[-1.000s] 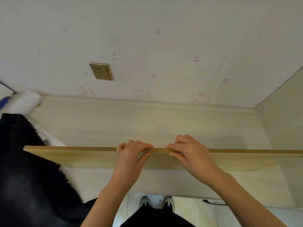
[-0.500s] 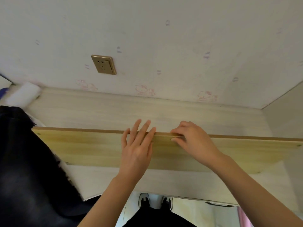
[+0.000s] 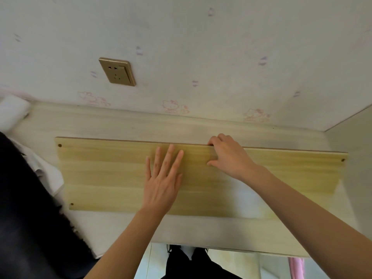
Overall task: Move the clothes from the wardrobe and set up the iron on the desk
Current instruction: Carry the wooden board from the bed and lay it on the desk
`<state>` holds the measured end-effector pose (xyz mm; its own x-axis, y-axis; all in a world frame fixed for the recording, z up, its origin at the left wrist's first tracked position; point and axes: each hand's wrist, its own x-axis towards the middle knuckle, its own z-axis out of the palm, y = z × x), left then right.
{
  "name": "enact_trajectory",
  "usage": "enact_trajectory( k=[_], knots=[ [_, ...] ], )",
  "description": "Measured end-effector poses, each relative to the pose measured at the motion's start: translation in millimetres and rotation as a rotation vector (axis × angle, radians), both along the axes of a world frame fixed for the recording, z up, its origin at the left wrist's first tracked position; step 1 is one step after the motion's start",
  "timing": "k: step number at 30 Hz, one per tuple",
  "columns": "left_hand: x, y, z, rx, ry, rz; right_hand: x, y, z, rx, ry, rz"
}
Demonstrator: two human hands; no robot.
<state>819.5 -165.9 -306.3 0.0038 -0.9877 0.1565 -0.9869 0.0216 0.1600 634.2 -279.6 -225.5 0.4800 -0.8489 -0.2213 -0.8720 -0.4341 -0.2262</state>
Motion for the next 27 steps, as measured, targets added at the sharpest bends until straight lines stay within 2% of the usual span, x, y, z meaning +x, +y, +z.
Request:
enact_trajectory(
  k=[8,15,27],
  knots=[
    [13,2,-45,0.196,0.047,0.196,13,-41,-40,0.145,0.102,-0.041],
    [18,-8,-78,0.3,0.081,0.181,21,-75,-78,0.349,0.13,-0.056],
    [24,-12,-102,0.351,0.034,0.162,22,-86,-111,0.419,0.157,-0.052]
  ],
)
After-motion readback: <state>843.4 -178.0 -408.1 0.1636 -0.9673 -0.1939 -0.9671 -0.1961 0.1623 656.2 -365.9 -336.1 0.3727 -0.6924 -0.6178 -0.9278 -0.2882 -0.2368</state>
